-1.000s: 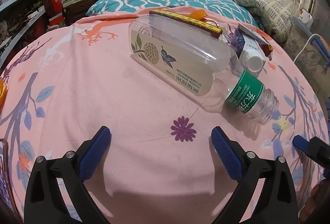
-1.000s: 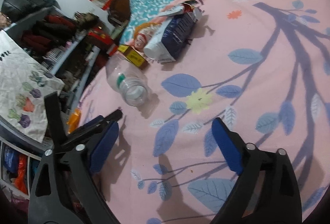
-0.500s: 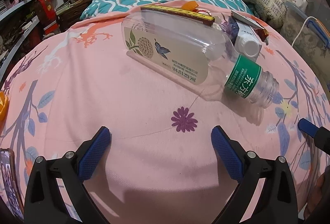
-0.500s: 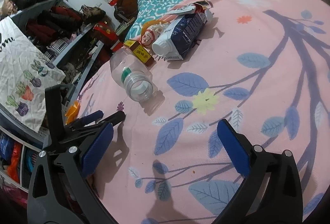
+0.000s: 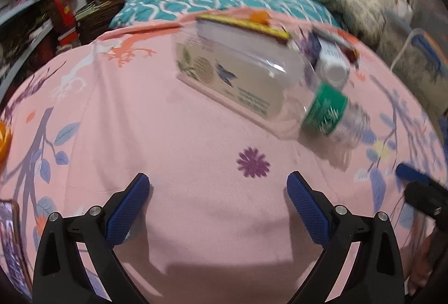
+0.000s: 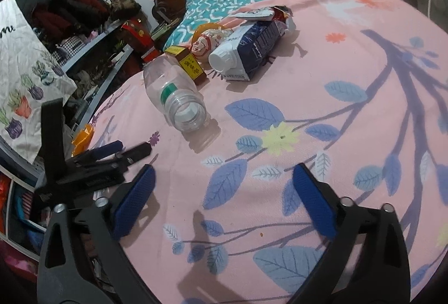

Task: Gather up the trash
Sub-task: 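Approach the clear plastic bottle with the right gripper, then grasp the clear bottle by its neck with the left gripper, then grasp the yellow spice box with the right gripper while the left gripper holds the bottle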

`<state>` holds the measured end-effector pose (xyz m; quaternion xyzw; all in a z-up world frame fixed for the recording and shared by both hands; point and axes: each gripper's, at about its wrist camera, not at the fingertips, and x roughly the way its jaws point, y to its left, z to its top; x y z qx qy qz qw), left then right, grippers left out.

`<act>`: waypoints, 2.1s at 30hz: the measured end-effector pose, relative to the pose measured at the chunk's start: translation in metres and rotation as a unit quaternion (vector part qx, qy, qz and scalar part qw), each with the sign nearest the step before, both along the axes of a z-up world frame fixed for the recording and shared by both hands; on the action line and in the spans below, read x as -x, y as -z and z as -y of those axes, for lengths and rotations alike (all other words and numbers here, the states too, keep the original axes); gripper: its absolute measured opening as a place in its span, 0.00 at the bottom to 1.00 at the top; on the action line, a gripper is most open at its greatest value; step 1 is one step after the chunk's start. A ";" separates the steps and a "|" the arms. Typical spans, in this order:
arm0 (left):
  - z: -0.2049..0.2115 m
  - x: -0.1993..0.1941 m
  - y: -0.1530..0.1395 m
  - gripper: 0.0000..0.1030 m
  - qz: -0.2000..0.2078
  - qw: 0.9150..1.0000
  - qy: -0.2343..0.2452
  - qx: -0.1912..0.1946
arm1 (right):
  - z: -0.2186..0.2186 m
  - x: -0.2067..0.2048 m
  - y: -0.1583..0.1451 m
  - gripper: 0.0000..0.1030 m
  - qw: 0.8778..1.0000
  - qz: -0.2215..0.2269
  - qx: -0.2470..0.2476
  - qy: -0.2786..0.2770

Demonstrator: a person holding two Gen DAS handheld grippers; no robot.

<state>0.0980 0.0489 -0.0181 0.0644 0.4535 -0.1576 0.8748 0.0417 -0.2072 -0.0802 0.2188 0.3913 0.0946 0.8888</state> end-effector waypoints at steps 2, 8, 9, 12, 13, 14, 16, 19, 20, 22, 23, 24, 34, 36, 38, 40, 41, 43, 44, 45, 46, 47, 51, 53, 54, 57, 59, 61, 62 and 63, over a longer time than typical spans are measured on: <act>-0.011 -0.006 0.000 0.91 -0.010 1.000 -0.018 0.023 | -0.001 -0.003 -0.005 0.86 1.000 0.008 0.013 -0.002; -0.045 -0.015 -0.003 0.91 -0.020 0.993 -0.069 0.097 | -0.012 -0.024 -0.025 0.74 0.996 0.040 0.079 -0.032; -0.048 -0.016 -0.004 0.91 -0.020 0.992 -0.072 0.104 | -0.017 -0.030 -0.028 0.73 0.994 0.043 0.090 -0.041; -0.048 -0.016 -0.006 0.91 -0.017 0.991 -0.076 0.107 | -0.026 -0.044 -0.030 0.71 0.991 0.043 0.110 -0.060; -0.049 -0.016 -0.006 0.91 -0.017 0.991 -0.076 0.106 | -0.029 -0.051 -0.029 0.71 0.991 0.040 0.112 -0.069; -0.049 -0.015 -0.007 0.91 -0.014 0.991 -0.077 0.106 | -0.032 -0.055 -0.028 0.70 0.990 0.038 0.111 -0.074; -0.049 -0.014 -0.009 0.91 -0.009 0.991 -0.076 0.107 | -0.036 -0.065 -0.024 0.69 0.990 0.031 0.107 -0.087; -0.052 -0.016 -0.011 0.91 -0.015 0.990 -0.065 0.122 | -0.053 -0.073 -0.021 0.64 0.988 0.017 0.087 -0.125; -0.054 -0.017 -0.012 0.91 -0.018 0.989 -0.064 0.131 | -0.059 -0.071 -0.023 0.64 0.986 0.021 0.081 -0.141; -0.060 -0.021 -0.016 0.91 -0.023 0.986 -0.066 0.153 | -0.077 -0.058 -0.029 0.64 0.976 0.045 0.058 -0.203; -0.063 -0.024 -0.019 0.91 -0.026 0.983 -0.066 0.169 | -0.082 -0.052 -0.032 0.64 0.972 0.055 0.057 -0.219; -0.063 -0.026 -0.023 0.91 -0.028 0.981 -0.064 0.180 | -0.085 -0.048 -0.035 0.64 0.970 0.064 0.060 -0.229; 0.011 -0.032 -0.032 0.91 -0.031 0.990 -0.014 0.133 | -0.021 -0.038 -0.028 0.65 0.990 0.051 0.023 -0.129; 0.028 -0.035 -0.031 0.91 -0.035 0.992 -0.011 0.123 | -0.015 -0.036 -0.028 0.65 0.991 0.052 0.018 -0.119; 0.038 -0.038 -0.029 0.91 -0.043 0.992 -0.012 0.116 | -0.006 -0.029 -0.026 0.65 0.992 0.052 0.015 -0.110; 0.048 -0.042 -0.025 0.91 -0.050 0.993 -0.021 0.101 | 0.000 -0.026 -0.024 0.65 0.993 0.052 0.016 -0.100; 0.053 -0.045 -0.022 0.91 -0.054 0.994 -0.028 0.090 | 0.004 -0.024 -0.024 0.65 0.994 0.052 0.015 -0.094; 0.058 -0.046 -0.014 0.92 -0.056 0.995 -0.043 0.066 | 0.013 -0.024 -0.027 0.65 0.995 0.054 0.017 -0.083; 0.059 -0.045 -0.009 0.88 -0.055 0.996 -0.052 0.053 | 0.018 -0.026 -0.031 0.65 0.995 0.058 0.018 -0.078; 0.058 -0.044 -0.004 0.81 -0.058 0.995 -0.056 0.050 | 0.021 -0.027 -0.035 0.65 0.995 0.062 0.020 -0.075; 0.056 -0.042 -0.003 0.69 -0.052 0.996 -0.059 0.048 | 0.021 -0.031 -0.040 0.65 0.995 0.068 0.025 -0.074; 0.053 -0.038 -0.003 0.55 -0.041 0.996 -0.063 0.041 | 0.020 -0.036 -0.047 0.64 0.994 0.072 0.035 -0.074; 0.020 -0.034 -0.005 0.37 -0.040 0.994 -0.085 0.061 | 0.003 -0.064 -0.065 0.60 0.991 0.079 0.066 -0.090; 0.002 -0.032 -0.005 0.37 -0.035 0.992 -0.100 0.062 | -0.014 -0.086 -0.069 0.58 0.988 0.080 0.086 -0.101; -0.008 -0.030 -0.006 0.37 -0.032 0.992 -0.109 0.061 | -0.025 -0.098 -0.069 0.58 0.986 0.079 0.098 -0.109; -0.030 -0.026 -0.008 0.37 -0.030 0.990 -0.122 0.064 | -0.049 -0.130 -0.063 0.58 0.984 0.063 0.124 -0.114; -0.040 -0.022 -0.009 0.37 -0.029 0.989 -0.126 0.065 | -0.062 -0.153 -0.055 0.58 0.985 0.043 0.124 -0.115; -0.045 -0.020 -0.010 0.37 -0.028 0.989 -0.125 0.068 | -0.073 -0.171 -0.050 0.58 0.986 0.028 0.119 -0.117; -0.047 -0.018 -0.010 0.37 -0.027 0.989 -0.125 0.069 | -0.077 -0.176 -0.048 0.58 0.986 0.024 0.119 -0.117; -0.048 -0.017 -0.010 0.37 -0.026 0.990 -0.124 0.068 | -0.082 -0.185 -0.045 0.58 0.986 0.017 0.122 -0.114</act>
